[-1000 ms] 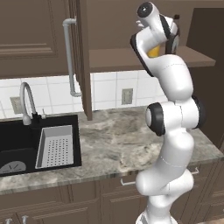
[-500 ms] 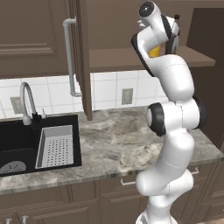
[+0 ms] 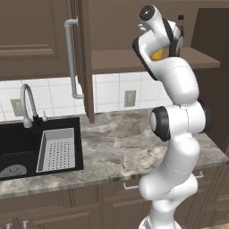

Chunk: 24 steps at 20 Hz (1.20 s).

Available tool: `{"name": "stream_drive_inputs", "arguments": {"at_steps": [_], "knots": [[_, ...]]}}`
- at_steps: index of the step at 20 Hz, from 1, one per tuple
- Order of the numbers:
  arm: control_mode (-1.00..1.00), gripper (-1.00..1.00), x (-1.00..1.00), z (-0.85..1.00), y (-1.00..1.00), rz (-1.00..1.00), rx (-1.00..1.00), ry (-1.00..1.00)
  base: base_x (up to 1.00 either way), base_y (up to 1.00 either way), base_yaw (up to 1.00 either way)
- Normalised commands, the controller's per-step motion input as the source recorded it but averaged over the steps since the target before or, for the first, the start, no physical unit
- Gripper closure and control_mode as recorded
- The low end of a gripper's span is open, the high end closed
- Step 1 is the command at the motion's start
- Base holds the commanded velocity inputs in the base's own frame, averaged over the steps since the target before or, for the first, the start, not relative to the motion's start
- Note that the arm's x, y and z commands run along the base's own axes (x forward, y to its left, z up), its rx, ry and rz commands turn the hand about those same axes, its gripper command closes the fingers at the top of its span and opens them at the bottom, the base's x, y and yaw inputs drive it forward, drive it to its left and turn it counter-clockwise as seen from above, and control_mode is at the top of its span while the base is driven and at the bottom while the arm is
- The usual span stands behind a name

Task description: Move the mustard and syrup bottle from the cabinet to the dining counter.

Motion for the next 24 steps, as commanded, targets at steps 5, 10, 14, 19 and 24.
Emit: {"name": "stream_drive_inputs", "arguments": {"at_steps": [5, 10, 14, 19, 24], "knots": [[-1.00, -1.00, 0.31, -0.17, 0.00, 0.00, 0.00, 0.01, 0.00, 0.00, 0.00], [-1.00, -1.00, 0.29, -0.07, 0.00, 0.00, 0.00, 0.00, 0.00, 0.00, 0.00], [-1.00, -1.00, 0.20, -0.10, 0.00, 0.00, 0.00, 0.01, 0.00, 0.00, 0.00], [-1.00, 1.00, 0.03, -0.01, 0.00, 0.00, 0.00, 0.00, 0.00, 0.00, 0.00], [-1.00, 1.00, -0.42, 0.05, 0.00, 0.00, 0.00, 0.00, 0.00, 0.00, 0.00]]}}
